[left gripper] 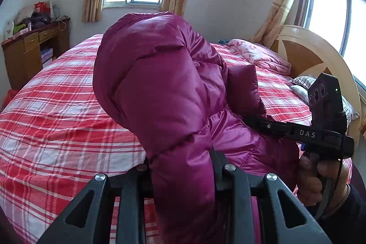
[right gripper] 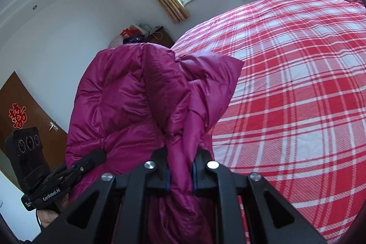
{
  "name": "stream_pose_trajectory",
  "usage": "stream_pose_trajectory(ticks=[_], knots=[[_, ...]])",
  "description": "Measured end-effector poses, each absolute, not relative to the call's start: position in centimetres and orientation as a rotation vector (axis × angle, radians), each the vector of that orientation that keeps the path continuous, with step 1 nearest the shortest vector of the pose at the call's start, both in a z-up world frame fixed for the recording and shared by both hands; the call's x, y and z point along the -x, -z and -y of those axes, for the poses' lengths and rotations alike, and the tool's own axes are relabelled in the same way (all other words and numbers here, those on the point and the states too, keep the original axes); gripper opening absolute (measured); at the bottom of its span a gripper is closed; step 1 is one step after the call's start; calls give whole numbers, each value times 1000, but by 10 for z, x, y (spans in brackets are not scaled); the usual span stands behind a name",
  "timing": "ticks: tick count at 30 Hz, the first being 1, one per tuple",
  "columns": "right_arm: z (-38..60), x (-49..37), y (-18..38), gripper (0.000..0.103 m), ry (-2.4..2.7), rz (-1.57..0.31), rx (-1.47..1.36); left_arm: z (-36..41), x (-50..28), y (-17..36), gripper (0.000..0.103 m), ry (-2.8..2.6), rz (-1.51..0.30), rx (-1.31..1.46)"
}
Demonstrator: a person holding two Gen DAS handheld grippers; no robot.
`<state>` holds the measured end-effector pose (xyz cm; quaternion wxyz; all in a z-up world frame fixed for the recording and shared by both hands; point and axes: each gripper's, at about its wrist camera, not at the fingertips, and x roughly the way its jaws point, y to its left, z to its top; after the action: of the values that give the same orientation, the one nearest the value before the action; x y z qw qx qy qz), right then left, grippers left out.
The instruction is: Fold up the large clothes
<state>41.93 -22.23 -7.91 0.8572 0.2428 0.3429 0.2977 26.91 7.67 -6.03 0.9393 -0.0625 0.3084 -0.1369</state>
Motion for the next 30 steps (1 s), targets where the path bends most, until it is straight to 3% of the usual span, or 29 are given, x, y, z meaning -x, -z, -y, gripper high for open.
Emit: stream_pose_trajectory(ticks=[22,30], knots=[[134,-474,125,16,-697,-866,-409,-153,-270,108,31,149,-697,190],[124,-484,140,20,-702,-924,-396,-164,-269,131,60,75,-741,180]])
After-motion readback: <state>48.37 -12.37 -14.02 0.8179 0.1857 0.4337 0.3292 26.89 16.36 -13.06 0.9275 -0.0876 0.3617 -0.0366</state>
